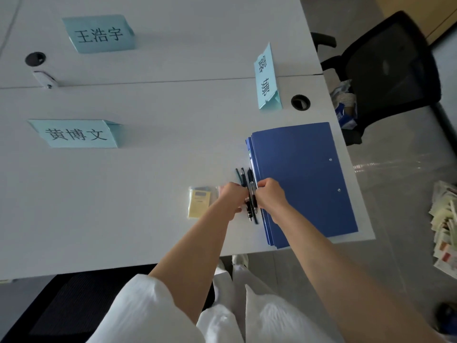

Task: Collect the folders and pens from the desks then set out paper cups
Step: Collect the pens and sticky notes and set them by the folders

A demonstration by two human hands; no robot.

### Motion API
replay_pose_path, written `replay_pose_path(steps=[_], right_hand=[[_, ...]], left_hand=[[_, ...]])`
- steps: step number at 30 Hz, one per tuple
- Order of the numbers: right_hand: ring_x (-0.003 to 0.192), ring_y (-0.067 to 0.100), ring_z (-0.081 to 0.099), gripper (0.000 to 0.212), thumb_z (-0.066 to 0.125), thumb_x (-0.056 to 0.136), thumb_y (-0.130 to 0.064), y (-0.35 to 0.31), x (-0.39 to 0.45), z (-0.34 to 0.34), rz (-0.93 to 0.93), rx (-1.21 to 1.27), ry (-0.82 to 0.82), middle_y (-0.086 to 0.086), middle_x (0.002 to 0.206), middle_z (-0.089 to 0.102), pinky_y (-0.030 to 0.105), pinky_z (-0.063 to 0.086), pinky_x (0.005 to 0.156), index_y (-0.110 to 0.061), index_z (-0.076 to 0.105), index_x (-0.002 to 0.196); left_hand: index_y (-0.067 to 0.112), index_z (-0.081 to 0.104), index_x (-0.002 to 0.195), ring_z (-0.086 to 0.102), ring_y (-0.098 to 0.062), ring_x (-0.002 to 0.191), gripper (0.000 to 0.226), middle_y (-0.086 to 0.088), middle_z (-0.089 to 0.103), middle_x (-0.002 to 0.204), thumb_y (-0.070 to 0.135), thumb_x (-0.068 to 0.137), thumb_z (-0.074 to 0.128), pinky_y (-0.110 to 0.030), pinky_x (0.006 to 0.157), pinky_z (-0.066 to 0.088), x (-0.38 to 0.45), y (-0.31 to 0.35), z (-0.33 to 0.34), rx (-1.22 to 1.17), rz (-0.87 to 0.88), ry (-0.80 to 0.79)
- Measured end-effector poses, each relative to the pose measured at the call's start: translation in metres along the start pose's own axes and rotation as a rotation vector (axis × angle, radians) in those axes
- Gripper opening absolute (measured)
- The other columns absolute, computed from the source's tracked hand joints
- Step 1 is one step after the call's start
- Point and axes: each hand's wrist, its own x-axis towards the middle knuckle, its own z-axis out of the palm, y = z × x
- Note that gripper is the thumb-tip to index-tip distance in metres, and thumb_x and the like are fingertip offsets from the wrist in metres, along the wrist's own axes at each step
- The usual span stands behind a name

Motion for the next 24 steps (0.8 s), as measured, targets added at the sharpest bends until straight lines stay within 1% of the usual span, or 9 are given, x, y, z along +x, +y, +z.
replay_pose_path(steps=[2, 4, 6, 7, 9, 11, 14, 19, 24], right_hand=[[0.11, 0.045, 0.057, 0.041, 0.039, 0.083, 0.005, 0.001, -0.005, -0.003, -0.004, -0.022, 0.023, 0.03, 0.119, 0.058, 0.05, 0.052, 0.086, 0.01, 0.055, 0.12], [0.121, 0.045, 0.049, 0.044, 0.038, 0.085, 0.007, 0.003, -0.01, -0.007, -0.014, -0.034, 0.036, 0.031, 0.131, 0.051, 0.055, 0.045, 0.098, 0.013, 0.047, 0.128], [0.106, 0.034, 0.059, 0.044, 0.039, 0.089, 0.003, 0.009, -0.015, -0.014, -0.02, -0.016, 0.028, 0.021, 0.128, 0.056, 0.042, 0.052, 0.086, 0.004, 0.047, 0.132], [0.093, 0.023, 0.06, 0.044, 0.04, 0.091, -0.001, 0.014, -0.017, -0.017, -0.026, 0.006, 0.023, 0.014, 0.122, 0.058, 0.032, 0.051, 0.073, -0.002, 0.047, 0.134], [0.075, 0.011, 0.055, 0.042, 0.042, 0.091, -0.006, 0.023, -0.019, -0.021, -0.028, 0.057, 0.028, 0.007, 0.111, 0.059, 0.024, 0.047, 0.062, -0.008, 0.047, 0.133], [0.075, 0.013, 0.057, 0.038, 0.044, 0.092, -0.008, 0.033, -0.025, -0.028, -0.023, 0.104, 0.04, 0.004, 0.104, 0.06, 0.031, 0.052, 0.069, -0.01, 0.05, 0.129], [0.09, 0.019, 0.063, 0.035, 0.047, 0.092, -0.012, 0.047, -0.032, -0.038, -0.044, 0.152, 0.017, 0.003, 0.109, 0.061, 0.039, 0.056, 0.085, -0.012, 0.053, 0.126], [0.096, 0.022, 0.064, 0.025, 0.05, 0.095, -0.015, 0.074, -0.039, -0.065, -0.094, 0.195, 0.028, 0.003, 0.111, 0.062, 0.04, 0.055, 0.087, -0.014, 0.056, 0.119], [0.097, 0.021, 0.065, 0.022, 0.053, 0.093, -0.015, 0.119, -0.038, -0.112, -0.122, 0.231, 0.073, 0.005, 0.109, 0.065, 0.042, 0.054, 0.089, -0.016, 0.059, 0.114]], left_hand=[[0.013, 0.053, 0.078, 0.05, -0.025, 0.079, 0.013, -0.009, 0.052, 0.084, 0.003, 0.085, 0.05, -0.032, 0.066, 0.045, -0.002, -0.002, 0.0, 0.024, -0.001, 0.019], [0.013, 0.054, 0.085, 0.045, -0.024, 0.08, 0.01, -0.007, 0.046, 0.079, 0.004, 0.088, 0.051, -0.032, 0.068, 0.044, -0.008, -0.005, -0.002, -0.014, -0.003, 0.025], [0.008, 0.056, 0.104, 0.05, -0.024, 0.082, 0.015, -0.006, 0.05, 0.082, 0.005, 0.09, 0.051, -0.03, 0.068, 0.048, -0.011, -0.011, -0.005, -0.022, 0.012, 0.02], [0.006, 0.055, 0.114, 0.054, -0.023, 0.084, 0.023, -0.006, 0.053, 0.086, 0.006, 0.091, 0.051, -0.03, 0.069, 0.051, -0.013, -0.014, -0.006, -0.011, 0.029, 0.019], [0.005, 0.053, 0.12, 0.059, -0.022, 0.083, 0.029, -0.008, 0.059, 0.094, 0.006, 0.091, 0.05, -0.033, 0.076, 0.054, -0.016, -0.018, -0.011, 0.005, 0.068, 0.022], [0.006, 0.055, 0.118, 0.062, -0.021, 0.078, 0.026, -0.011, 0.065, 0.098, 0.006, 0.093, 0.05, -0.033, 0.075, 0.055, -0.025, -0.021, -0.012, 0.001, 0.121, 0.025], [0.006, 0.058, 0.11, 0.065, -0.021, 0.073, 0.018, -0.013, 0.071, 0.097, 0.004, 0.095, 0.049, -0.032, 0.072, 0.057, -0.042, -0.023, -0.01, -0.022, 0.201, 0.053], [0.013, 0.06, 0.088, 0.064, -0.021, 0.069, 0.019, -0.013, 0.072, 0.09, 0.0, 0.094, 0.048, -0.033, 0.067, 0.054, -0.063, -0.028, 0.008, 0.012, 0.293, 0.126], [0.008, 0.063, 0.091, 0.06, -0.019, 0.059, 0.019, -0.008, 0.069, 0.077, -0.001, 0.091, 0.047, -0.029, 0.06, 0.049, -0.071, -0.037, 0.061, 0.091, 0.342, 0.146]])
